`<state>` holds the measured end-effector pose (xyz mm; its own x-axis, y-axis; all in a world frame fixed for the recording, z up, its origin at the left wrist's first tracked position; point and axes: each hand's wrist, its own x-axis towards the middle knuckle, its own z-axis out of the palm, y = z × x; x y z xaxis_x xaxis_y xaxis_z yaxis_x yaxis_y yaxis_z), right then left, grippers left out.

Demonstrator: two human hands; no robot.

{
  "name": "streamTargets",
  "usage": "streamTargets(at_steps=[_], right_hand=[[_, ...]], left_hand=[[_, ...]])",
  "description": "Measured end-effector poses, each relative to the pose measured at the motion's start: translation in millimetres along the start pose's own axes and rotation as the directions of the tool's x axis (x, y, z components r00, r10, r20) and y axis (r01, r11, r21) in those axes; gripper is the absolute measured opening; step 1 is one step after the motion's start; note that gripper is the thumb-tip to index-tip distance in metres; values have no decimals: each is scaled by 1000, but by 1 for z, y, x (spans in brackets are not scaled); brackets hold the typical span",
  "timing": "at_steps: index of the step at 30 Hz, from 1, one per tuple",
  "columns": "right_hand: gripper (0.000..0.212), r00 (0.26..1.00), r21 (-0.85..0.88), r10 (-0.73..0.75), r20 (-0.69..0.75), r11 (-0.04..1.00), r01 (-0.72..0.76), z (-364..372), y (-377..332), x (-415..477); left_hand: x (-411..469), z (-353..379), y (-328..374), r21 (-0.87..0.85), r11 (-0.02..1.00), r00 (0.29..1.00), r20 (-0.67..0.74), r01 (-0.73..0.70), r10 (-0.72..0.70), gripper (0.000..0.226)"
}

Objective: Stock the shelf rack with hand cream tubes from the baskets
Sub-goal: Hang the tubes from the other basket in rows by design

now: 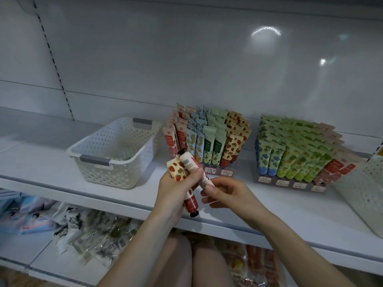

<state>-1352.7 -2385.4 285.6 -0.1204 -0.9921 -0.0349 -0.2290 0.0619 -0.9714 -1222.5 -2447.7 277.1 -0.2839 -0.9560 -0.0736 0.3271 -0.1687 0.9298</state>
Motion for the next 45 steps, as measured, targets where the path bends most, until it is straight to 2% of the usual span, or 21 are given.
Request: streamTargets(at_steps=[4, 7, 9, 10, 12, 14, 15, 16, 18, 20, 22, 24, 26, 28, 32, 34, 37, 42, 45], right_hand=[[11, 997, 54, -18, -70, 998, 22, -3, 0, -2], [17, 989, 55, -2, -145, 998, 10, -6, 4, -1], [16, 976, 178, 77, -204, 983, -40, -5, 6, 3], [14, 966, 316, 138, -219, 947, -64, -5, 5, 6], [9, 948, 607, 253, -192, 790, -88, -2, 2, 11], [8, 929, 765, 337, -150, 635, -106, 0, -2, 17], [8, 921, 782, 362, -141, 612, -120, 2, -4, 19], [8, 917, 757, 371, -147, 639, -137, 2, -6, 20], [7, 922, 602, 326, -208, 785, -142, 0, -15, 24], [5, 932, 368, 199, -303, 927, -78, -5, -31, 29], [6, 928, 65, 5, -372, 998, 20, -9, -54, 39], [11, 918, -258, -189, -348, 961, 101, -9, -73, 55], [17, 905, -532, -318, -284, 837, 128, -5, -87, 75], [24, 892, -709, -405, -204, 689, 150, 2, -94, 97], [22, 881, -837, -463, -98, 517, 179, 20, -92, 128], [22, 905, -871, -416, -90, 473, 131, 27, -91, 138], [33, 946, -907, -299, -128, 421, 10, 34, -90, 149], [40, 962, -881, -187, -201, 465, -93, 38, -83, 159], [41, 961, -872, -168, -219, 476, -115, 42, -79, 163]], left_hand=[[-1, -6, 3, -21, 999, 999, 2, -38, 38, 24], [0, -17, 2, 45, 996, 996, -41, -72, 73, 19], [-1, -24, 0, 73, 995, 996, -49, -65, 68, 19], [-1, -25, -2, 62, 996, 997, -54, -57, 60, 18], [0, -27, -3, 15, 999, 997, -59, -45, 46, 17], [3, -28, -4, 5, 999, 997, -63, -46, 46, 17], [5, -28, -4, 9, 999, 997, -64, -47, 48, 18], [7, -30, -4, 16, 999, 997, -66, -49, 49, 18], [11, -34, -5, 52, 997, 996, -62, -55, 58, 19], [13, -38, -6, 122, 991, 997, -49, -58, 64, 19], [15, -43, -8, 205, 978, 996, -58, -48, 61, 16], [18, -46, -10, 298, 954, 995, -80, -40, 66, 17], [21, -50, -11, 344, 938, 994, -87, -34, 67, 22], [23, -52, -11, 360, 933, 994, -93, -18, 55, 24], [23, -57, -4, 293, 956, 996, -86, 28, -3, 19], [21, -58, 0, 229, 972, 996, -85, 48, -29, 14], [20, -60, 4, 204, 979, 996, -83, 28, -11, 14], [24, -64, 1, 247, 968, 996, -63, -39, 56, 16], [25, -65, 0, 252, 967, 997, -55, -44, 60, 16]])
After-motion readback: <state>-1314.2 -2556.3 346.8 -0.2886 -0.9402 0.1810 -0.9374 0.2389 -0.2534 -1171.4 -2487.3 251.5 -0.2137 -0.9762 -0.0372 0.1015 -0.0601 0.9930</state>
